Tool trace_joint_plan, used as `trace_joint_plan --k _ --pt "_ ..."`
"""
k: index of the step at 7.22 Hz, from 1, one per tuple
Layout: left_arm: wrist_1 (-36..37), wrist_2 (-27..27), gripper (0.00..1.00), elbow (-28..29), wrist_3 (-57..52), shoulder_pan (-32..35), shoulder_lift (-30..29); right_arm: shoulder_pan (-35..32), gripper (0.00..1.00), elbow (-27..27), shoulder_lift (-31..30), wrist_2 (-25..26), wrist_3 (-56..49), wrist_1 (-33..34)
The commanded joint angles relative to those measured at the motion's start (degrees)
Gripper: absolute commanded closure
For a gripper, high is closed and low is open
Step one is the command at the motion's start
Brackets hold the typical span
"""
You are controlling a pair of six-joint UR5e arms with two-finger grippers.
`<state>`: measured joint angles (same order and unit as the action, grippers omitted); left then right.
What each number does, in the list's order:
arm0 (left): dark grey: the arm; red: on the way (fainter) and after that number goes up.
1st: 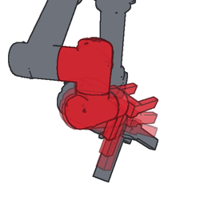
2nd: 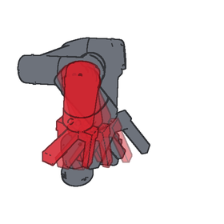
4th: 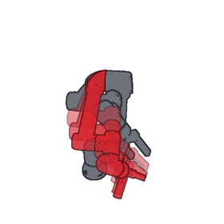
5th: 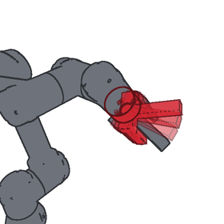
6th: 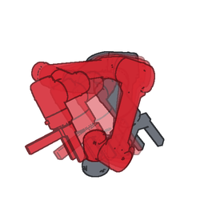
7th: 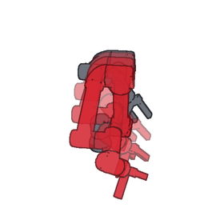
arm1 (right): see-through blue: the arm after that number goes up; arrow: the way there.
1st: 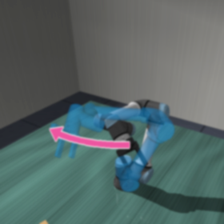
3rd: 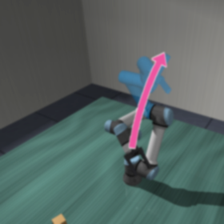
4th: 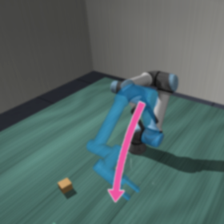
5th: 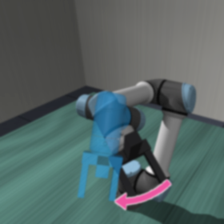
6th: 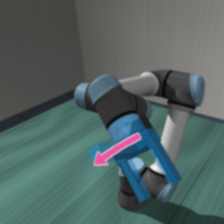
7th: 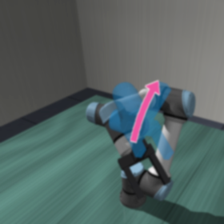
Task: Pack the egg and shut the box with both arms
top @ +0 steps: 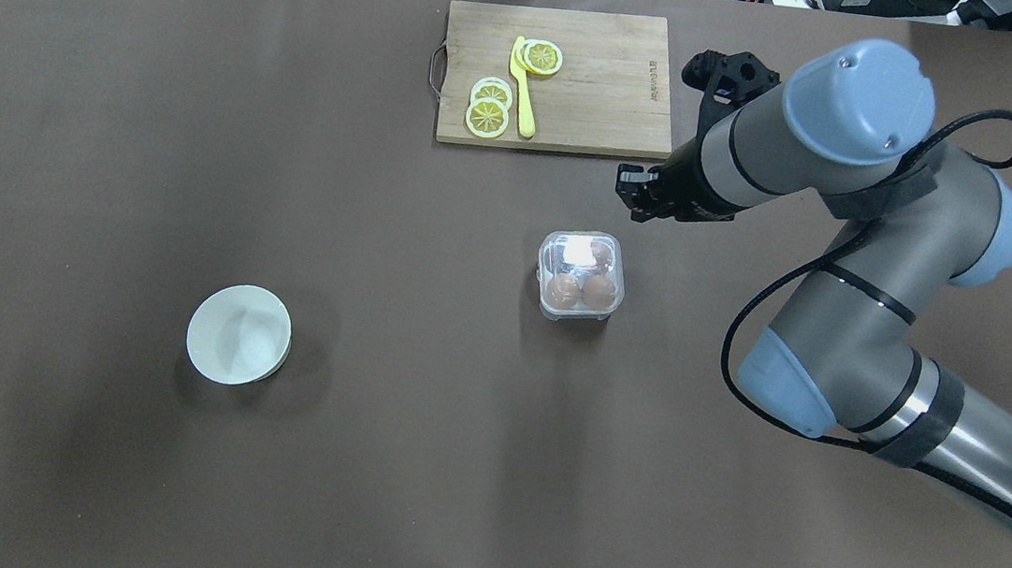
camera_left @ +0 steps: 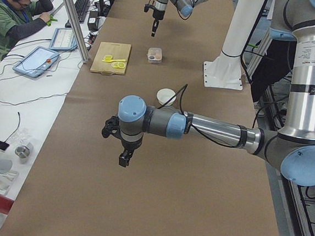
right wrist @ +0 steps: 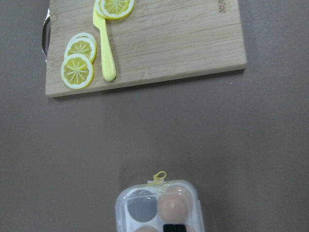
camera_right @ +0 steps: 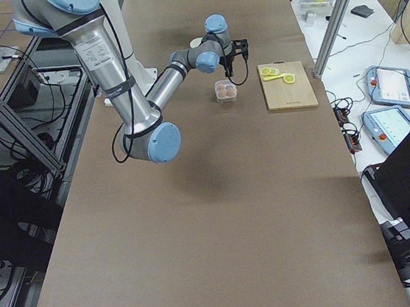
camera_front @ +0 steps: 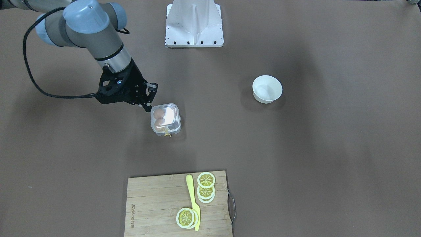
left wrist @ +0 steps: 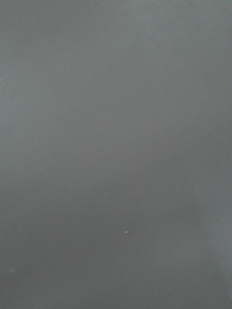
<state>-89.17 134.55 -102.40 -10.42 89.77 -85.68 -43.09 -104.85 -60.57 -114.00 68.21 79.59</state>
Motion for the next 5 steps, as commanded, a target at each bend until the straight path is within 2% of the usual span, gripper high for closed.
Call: trace_joint_plan --k 1,2,4,5 --pt "-0.7 -0.1 0.00 -2.0 1.9 0.4 3.2 -6.4 0.01 -1.9 -0.6 -2.4 -7.2 6.4" --pt "-0.3 -0.1 0.00 -0.2 2.2 0.2 4.3 -8.9 0.00 -1.9 -3.6 -4.5 -12.9 7.4" --pt "0.4 -0.1 0.00 1.1 2.2 1.5 4.6 -17.8 0.00 -2.2 -4.1 -6.8 -30.1 19.6" --pt "0.2 -0.1 0.00 4.5 2.3 1.5 4.9 -21.6 0.00 -2.0 -5.9 -6.8 -40.3 23.8"
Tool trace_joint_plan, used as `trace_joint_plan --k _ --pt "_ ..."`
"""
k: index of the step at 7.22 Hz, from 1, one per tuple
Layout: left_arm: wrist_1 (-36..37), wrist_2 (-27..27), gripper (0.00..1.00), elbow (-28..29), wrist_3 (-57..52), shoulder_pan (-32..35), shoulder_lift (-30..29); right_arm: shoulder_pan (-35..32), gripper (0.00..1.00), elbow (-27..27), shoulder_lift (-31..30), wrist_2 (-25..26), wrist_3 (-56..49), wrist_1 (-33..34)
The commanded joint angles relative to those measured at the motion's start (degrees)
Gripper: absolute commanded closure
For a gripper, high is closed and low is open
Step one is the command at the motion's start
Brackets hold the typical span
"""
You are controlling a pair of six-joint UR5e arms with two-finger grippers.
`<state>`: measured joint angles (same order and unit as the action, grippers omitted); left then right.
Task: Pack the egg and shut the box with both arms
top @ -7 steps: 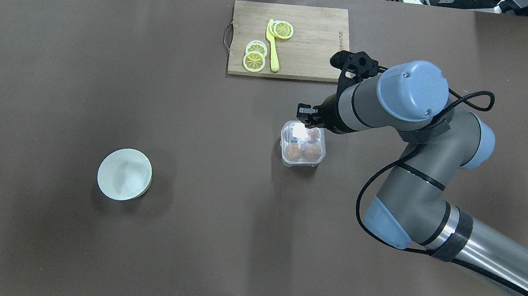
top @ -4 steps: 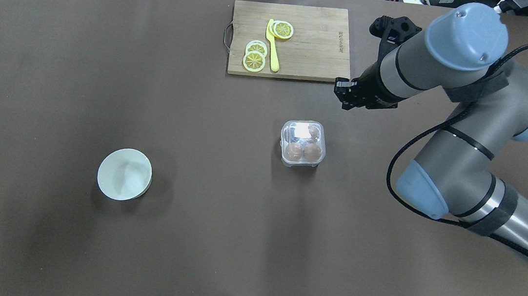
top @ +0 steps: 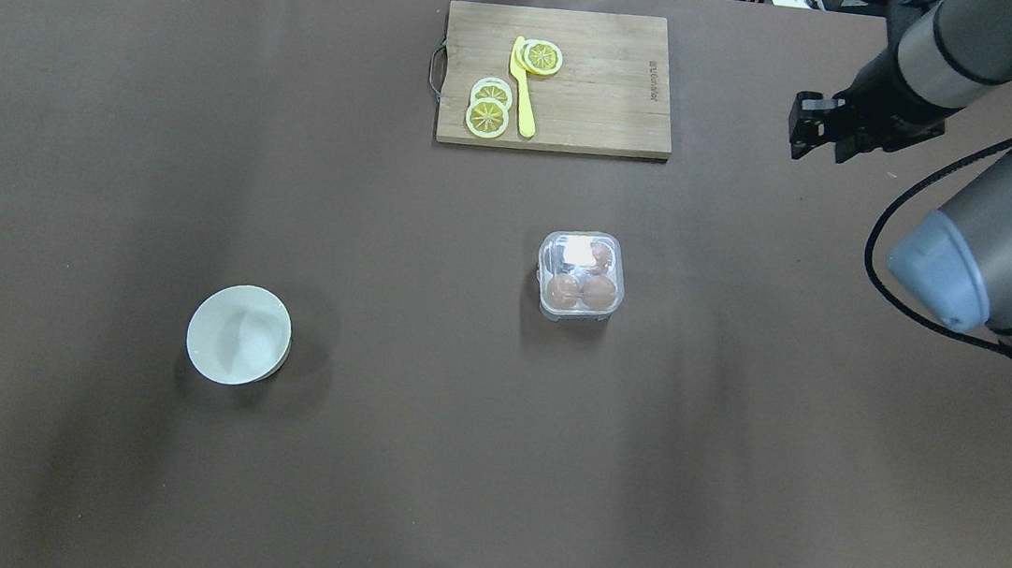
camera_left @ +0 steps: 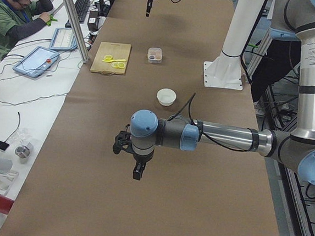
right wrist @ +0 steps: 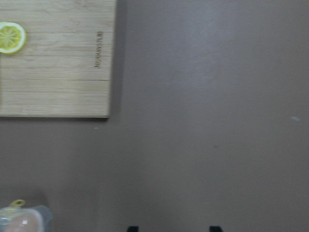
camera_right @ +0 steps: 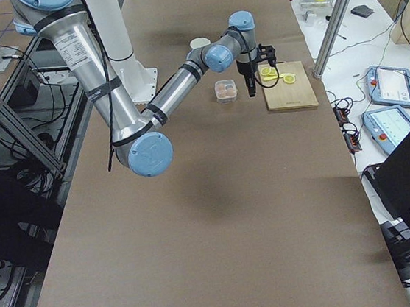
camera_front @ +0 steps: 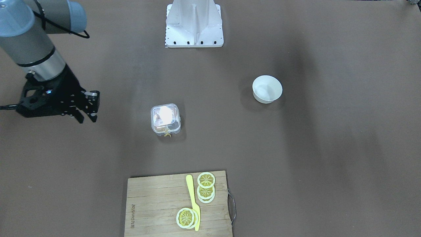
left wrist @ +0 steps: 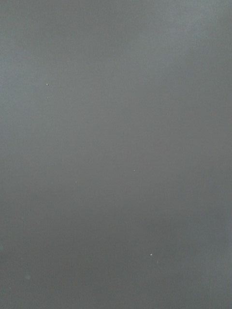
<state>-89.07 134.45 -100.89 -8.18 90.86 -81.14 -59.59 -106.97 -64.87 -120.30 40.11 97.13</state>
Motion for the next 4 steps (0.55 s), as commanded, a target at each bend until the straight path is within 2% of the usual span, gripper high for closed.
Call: trace_joint_plan --k 1,2,4 --pt "0.0 -0.1 0.00 3.0 0.2 0.8 -0.1 -9.9 0.00 0.4 -6.2 -2.0 -24.5 6.9" --pt "0.1 -0.2 0.00 2.5 0.2 0.9 0.3 -15.1 0.00 0.4 -11.4 -6.2 -30.6 6.5" --pt "-0.2 0.0 0.00 -0.6 -0.3 1.1 2.2 -20.7 0.00 -2.1 -23.7 -7.1 -41.0 5.9"
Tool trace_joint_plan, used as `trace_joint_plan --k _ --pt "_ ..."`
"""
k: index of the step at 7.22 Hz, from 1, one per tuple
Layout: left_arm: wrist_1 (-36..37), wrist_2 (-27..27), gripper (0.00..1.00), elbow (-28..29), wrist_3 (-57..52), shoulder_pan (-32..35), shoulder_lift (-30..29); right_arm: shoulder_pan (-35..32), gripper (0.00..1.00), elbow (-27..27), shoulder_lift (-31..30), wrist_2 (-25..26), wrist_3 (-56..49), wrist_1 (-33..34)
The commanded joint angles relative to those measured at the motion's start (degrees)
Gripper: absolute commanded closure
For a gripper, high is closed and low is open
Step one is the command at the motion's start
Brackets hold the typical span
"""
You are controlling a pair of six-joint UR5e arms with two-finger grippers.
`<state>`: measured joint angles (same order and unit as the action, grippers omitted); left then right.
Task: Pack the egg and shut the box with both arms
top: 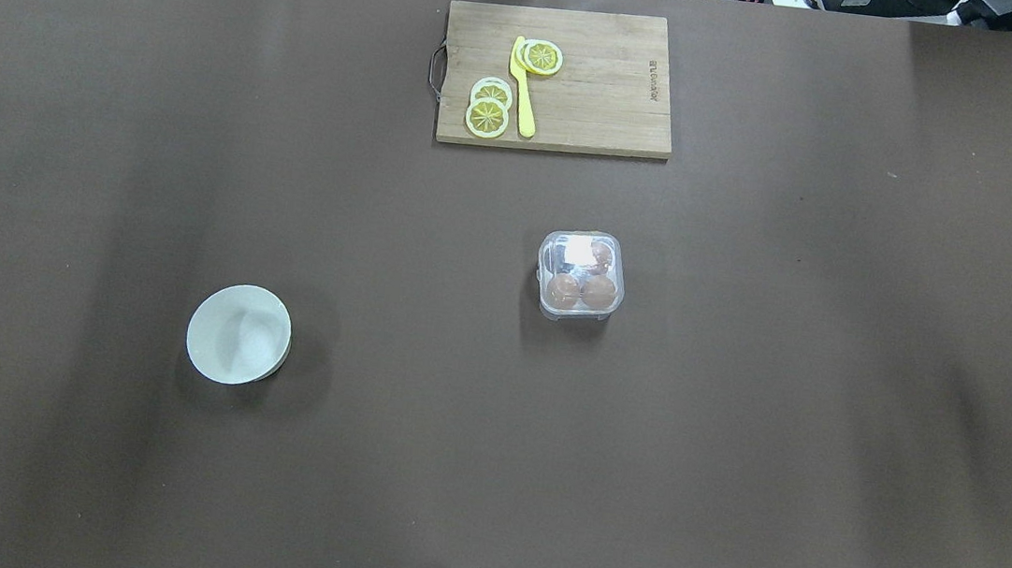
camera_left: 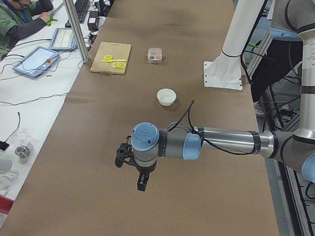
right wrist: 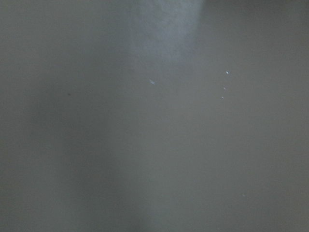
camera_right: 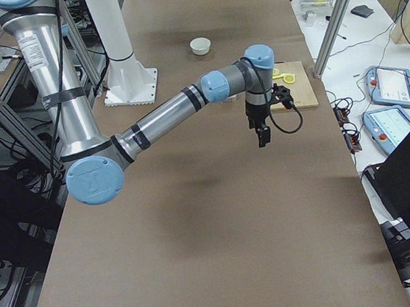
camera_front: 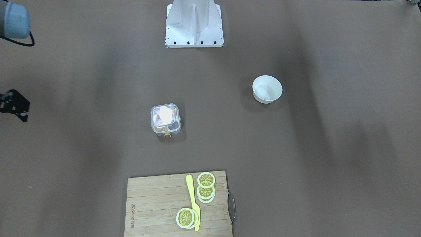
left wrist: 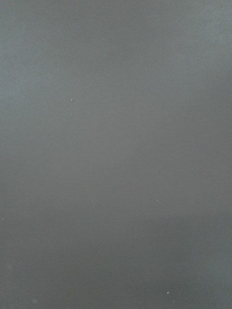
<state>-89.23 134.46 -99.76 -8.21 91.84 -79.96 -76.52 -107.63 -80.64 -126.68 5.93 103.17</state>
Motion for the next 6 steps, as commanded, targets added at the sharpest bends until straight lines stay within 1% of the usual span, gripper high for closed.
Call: trace_joint_plan --k 1,2,3,4,5,6 --pt "0.2 0.0 0.00 -1.8 -0.3 0.1 1.1 -5.1 0.00 -2.0 -12.5 0.9 -7.1 -0.2" --pt "-0.2 0.0 0.00 -2.8 -0.4 0.0 1.9 -5.3 0.00 -1.8 -13.9 2.0 -7.3 -0.8" --pt "-0.3 0.0 0.00 -3.4 -0.5 0.0 1.9 -5.5 0.00 -1.6 -17.0 2.1 -7.2 -1.2" --pt "-0.4 0.0 0.00 -3.3 -0.5 -0.1 1.9 -6.1 0.00 -1.4 -18.7 1.7 -6.6 -2.1" --pt "-0.5 0.0 0.00 -3.3 -0.4 -0.1 1.9 -6.8 0.00 -1.9 -19.6 1.6 -6.9 -3.2" --pt "-0.5 0.0 0.00 -3.4 -0.4 0.0 1.9 -6.9 0.00 -1.6 -19.6 0.3 -6.8 -3.3"
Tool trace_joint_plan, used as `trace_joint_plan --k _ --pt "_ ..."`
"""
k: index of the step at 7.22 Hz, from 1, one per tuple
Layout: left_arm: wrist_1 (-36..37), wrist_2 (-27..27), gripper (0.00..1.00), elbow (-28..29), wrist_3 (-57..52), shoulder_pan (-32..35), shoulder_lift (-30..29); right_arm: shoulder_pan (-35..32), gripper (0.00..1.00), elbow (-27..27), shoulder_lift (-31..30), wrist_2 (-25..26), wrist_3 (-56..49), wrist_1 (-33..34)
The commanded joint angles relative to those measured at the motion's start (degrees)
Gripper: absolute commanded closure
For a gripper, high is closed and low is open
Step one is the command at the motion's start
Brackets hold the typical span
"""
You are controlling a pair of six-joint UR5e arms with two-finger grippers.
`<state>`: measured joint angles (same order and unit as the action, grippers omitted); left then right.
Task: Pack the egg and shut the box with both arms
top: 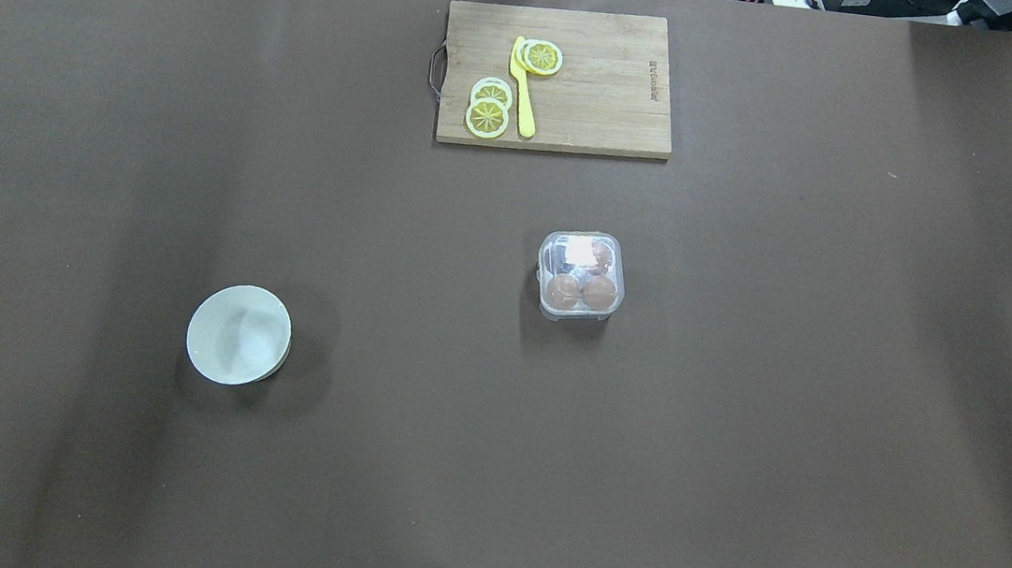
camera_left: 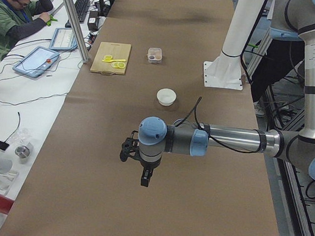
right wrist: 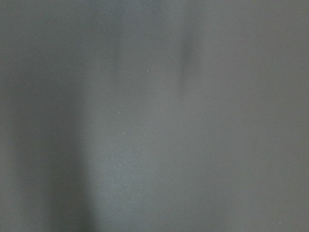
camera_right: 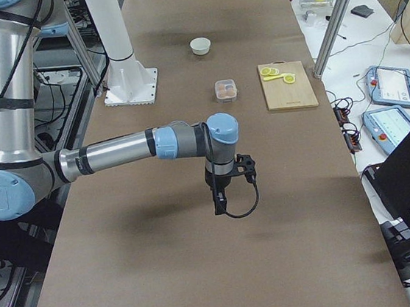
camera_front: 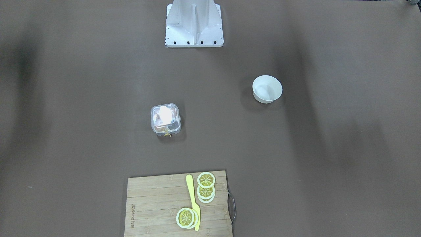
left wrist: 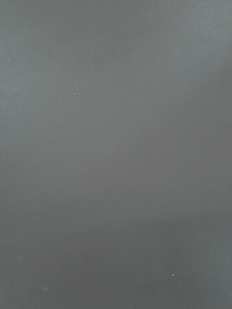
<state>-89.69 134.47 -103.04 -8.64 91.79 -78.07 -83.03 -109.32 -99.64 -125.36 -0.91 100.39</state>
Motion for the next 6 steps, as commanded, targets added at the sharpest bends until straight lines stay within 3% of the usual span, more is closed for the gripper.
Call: trace_joint_plan --k 1,6 --pt "-0.1 0.0 0.00 -0.1 0.0 0.1 0.0 -0.4 0.00 -0.4 -0.6 -1.3 -0.1 -0.8" --pt "-0.1 0.0 0.00 0.2 0.0 0.2 0.1 -0.1 0.00 -2.6 -0.5 -1.5 -0.4 -0.8"
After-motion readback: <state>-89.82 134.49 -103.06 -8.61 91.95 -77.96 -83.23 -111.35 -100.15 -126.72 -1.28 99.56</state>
